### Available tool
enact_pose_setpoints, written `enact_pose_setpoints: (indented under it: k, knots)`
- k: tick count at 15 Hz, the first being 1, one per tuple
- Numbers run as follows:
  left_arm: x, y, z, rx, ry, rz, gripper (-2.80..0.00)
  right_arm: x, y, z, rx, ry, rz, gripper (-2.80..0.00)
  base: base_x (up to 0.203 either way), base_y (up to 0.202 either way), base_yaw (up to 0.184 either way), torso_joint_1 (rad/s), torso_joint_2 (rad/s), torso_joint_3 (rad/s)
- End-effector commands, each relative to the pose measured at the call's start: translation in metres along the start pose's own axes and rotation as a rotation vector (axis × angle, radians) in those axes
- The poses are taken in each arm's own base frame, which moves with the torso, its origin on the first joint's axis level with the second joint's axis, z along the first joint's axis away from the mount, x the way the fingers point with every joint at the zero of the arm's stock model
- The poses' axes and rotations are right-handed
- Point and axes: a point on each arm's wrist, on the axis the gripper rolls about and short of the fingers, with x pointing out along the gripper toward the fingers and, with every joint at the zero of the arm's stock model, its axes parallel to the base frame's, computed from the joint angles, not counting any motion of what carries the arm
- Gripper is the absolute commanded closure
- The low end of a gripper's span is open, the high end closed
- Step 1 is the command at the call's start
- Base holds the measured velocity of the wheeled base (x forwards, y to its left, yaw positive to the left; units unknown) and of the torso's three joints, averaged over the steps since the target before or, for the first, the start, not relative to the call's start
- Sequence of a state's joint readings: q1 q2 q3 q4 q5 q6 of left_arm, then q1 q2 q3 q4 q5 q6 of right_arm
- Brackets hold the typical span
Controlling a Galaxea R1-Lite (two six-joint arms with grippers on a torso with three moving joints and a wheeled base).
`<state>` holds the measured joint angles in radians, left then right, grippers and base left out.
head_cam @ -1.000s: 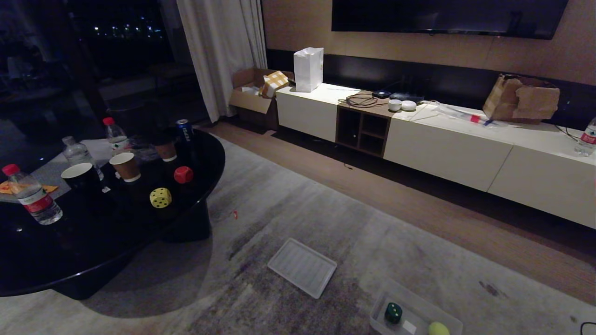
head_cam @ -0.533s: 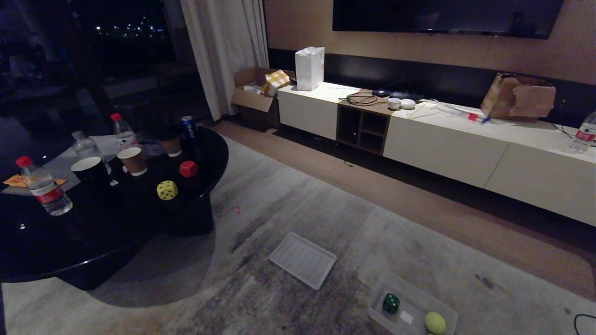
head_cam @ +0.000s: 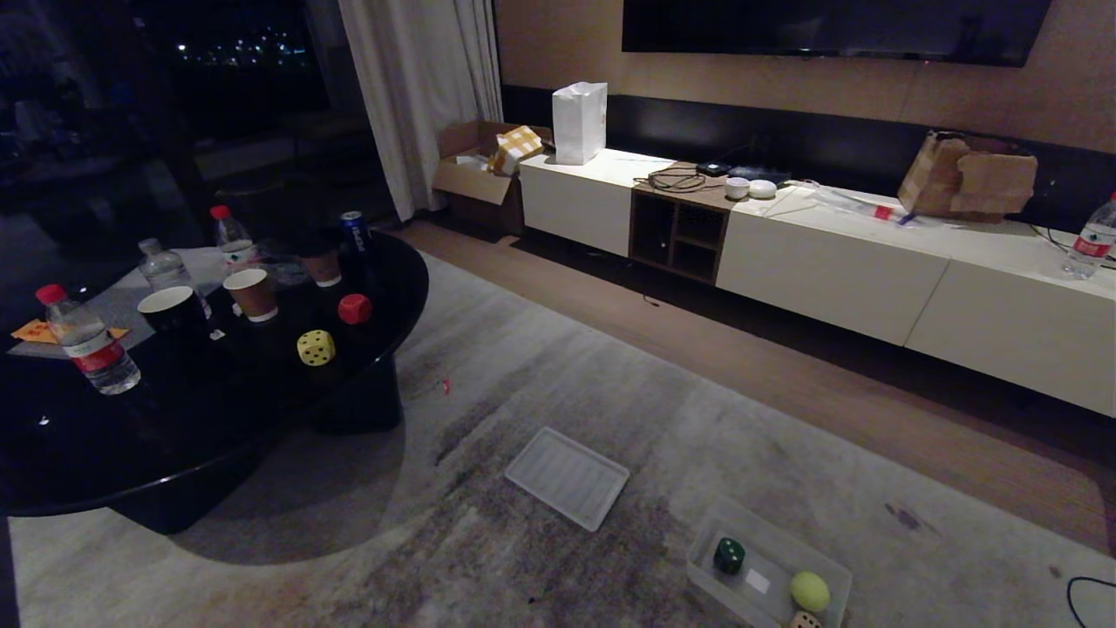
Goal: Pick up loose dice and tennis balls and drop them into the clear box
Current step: Put the ball in the box
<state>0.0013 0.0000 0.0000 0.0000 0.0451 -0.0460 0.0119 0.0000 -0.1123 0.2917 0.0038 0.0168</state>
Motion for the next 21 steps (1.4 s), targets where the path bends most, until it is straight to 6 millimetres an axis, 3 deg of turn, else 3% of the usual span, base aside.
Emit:
enact_pose_setpoints:
  k: [1,21]
  knots:
    - [0.0002,0.0000,-0.0004,0.002,0.003,0.001,0.00,0.0000,0.0000,0.0002,0.000,0.002,0.001,0.00,0.000,0.000,0.000,0.002,0.00,-0.188]
    - [0.0002,0.0000,-0.0004,0.009,0.003,-0.002,0.00,0.0000,0.0000,0.0000,0.000,0.003,0.003,0.00,0.000,0.000,0.000,0.002,0.00,-0.196]
